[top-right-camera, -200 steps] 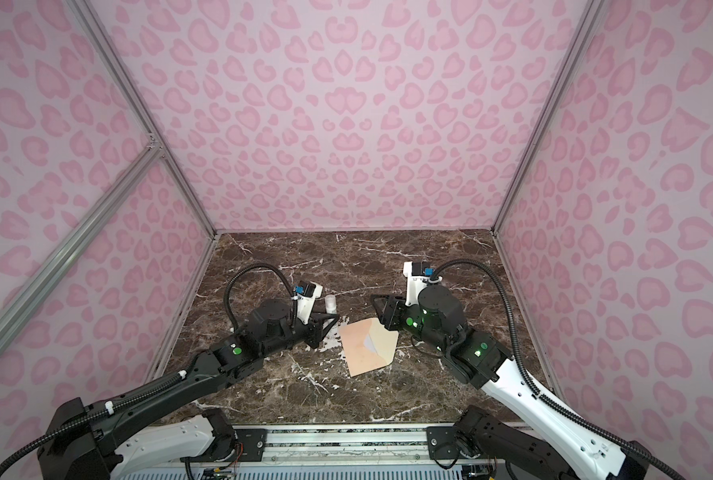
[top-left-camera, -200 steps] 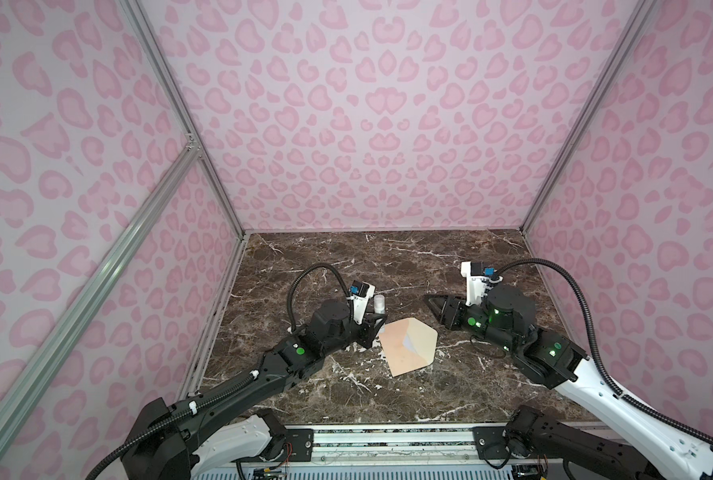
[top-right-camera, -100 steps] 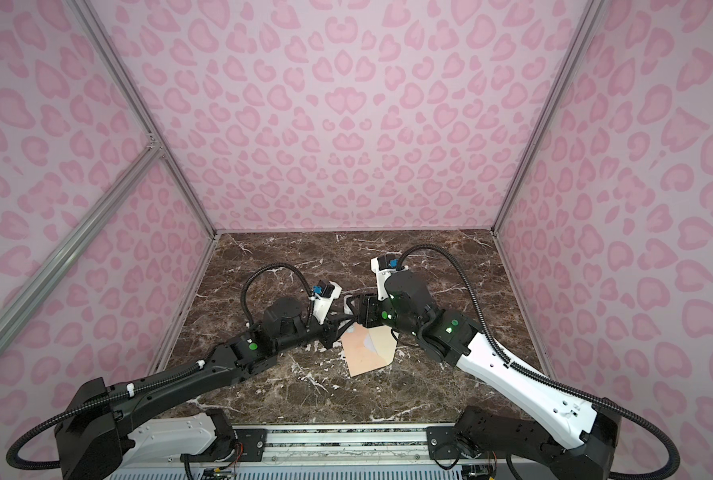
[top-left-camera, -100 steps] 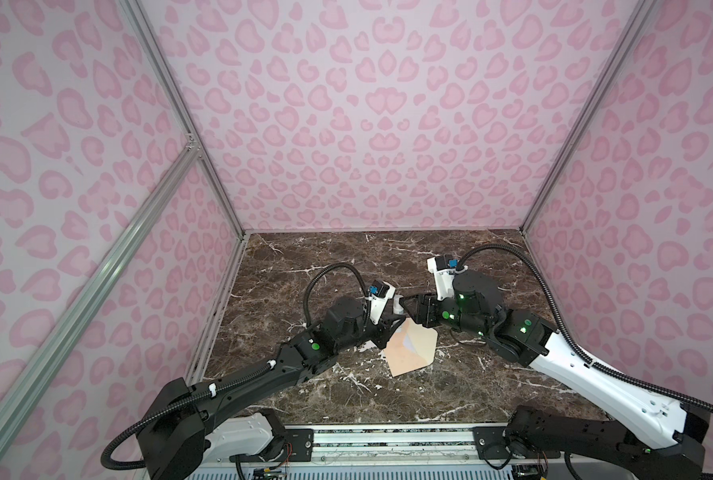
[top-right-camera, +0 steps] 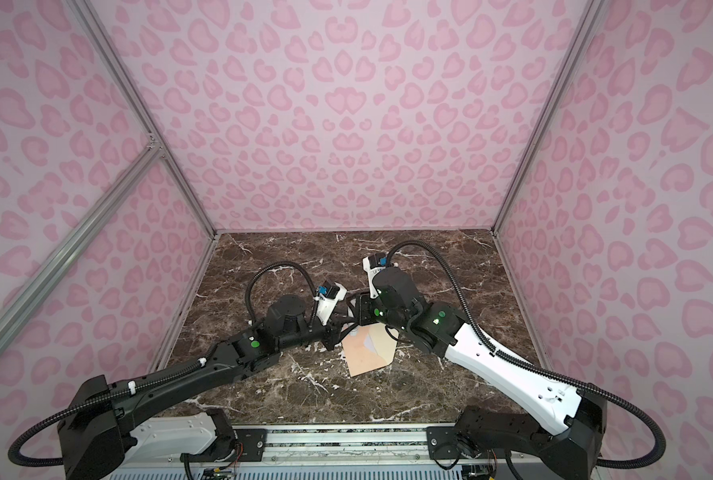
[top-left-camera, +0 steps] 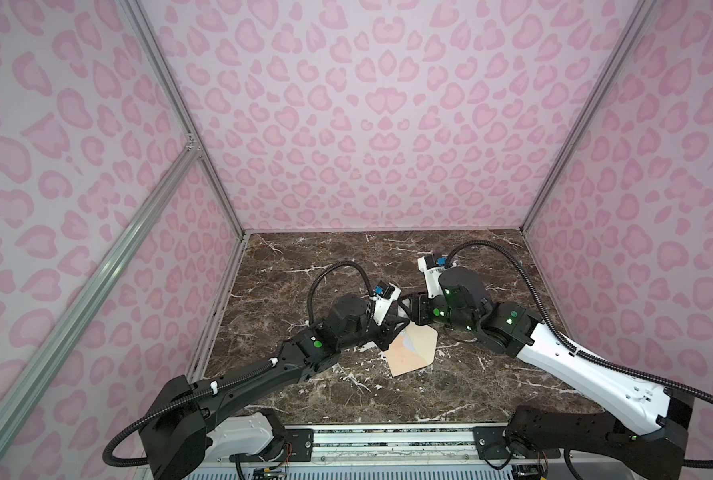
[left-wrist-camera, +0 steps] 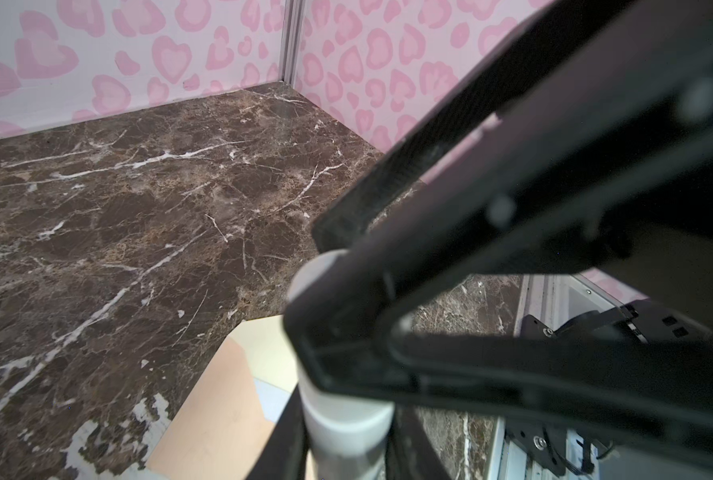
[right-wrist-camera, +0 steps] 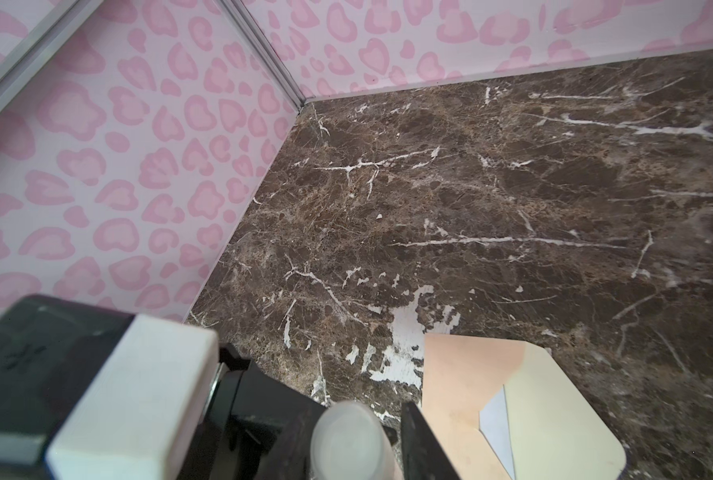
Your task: Place the letter into the envelope and seal it
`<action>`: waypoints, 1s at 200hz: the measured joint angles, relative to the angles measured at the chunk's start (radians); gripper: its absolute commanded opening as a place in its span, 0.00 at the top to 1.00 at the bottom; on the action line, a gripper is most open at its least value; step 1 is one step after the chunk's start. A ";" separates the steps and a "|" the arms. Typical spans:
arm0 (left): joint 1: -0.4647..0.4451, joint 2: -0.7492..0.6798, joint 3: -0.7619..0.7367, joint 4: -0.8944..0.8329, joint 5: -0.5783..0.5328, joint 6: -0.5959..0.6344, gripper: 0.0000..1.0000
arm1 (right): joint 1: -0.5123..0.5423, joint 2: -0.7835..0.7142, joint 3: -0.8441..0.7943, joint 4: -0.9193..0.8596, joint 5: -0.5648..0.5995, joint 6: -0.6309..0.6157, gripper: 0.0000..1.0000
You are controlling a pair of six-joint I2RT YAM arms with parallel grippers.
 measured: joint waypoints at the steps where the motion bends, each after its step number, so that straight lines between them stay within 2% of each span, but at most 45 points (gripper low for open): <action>1: 0.000 0.000 0.000 0.000 0.000 0.000 0.82 | 0.000 0.000 0.000 0.000 0.000 0.000 0.65; 27: 0.000 0.003 0.002 -0.007 0.005 0.000 0.82 | 0.004 0.013 0.002 0.000 0.011 -0.006 0.66; 49: -0.001 0.003 0.002 -0.008 0.008 0.000 0.82 | 0.006 0.024 0.002 -0.003 0.012 -0.008 0.62; 109: -0.001 0.003 0.003 -0.016 0.017 0.000 0.82 | 0.013 0.028 0.002 -0.013 0.029 -0.014 0.83; 136: -0.001 0.003 0.003 -0.021 0.020 0.000 0.85 | 0.015 0.028 0.002 -0.017 0.037 -0.013 0.86; 165: -0.001 0.022 0.010 -0.010 0.032 -0.001 0.96 | 0.015 0.026 0.017 -0.046 0.049 -0.016 0.91; 200: -0.004 0.058 0.019 0.023 0.047 -0.001 0.96 | 0.012 0.027 0.048 -0.097 0.082 -0.035 0.95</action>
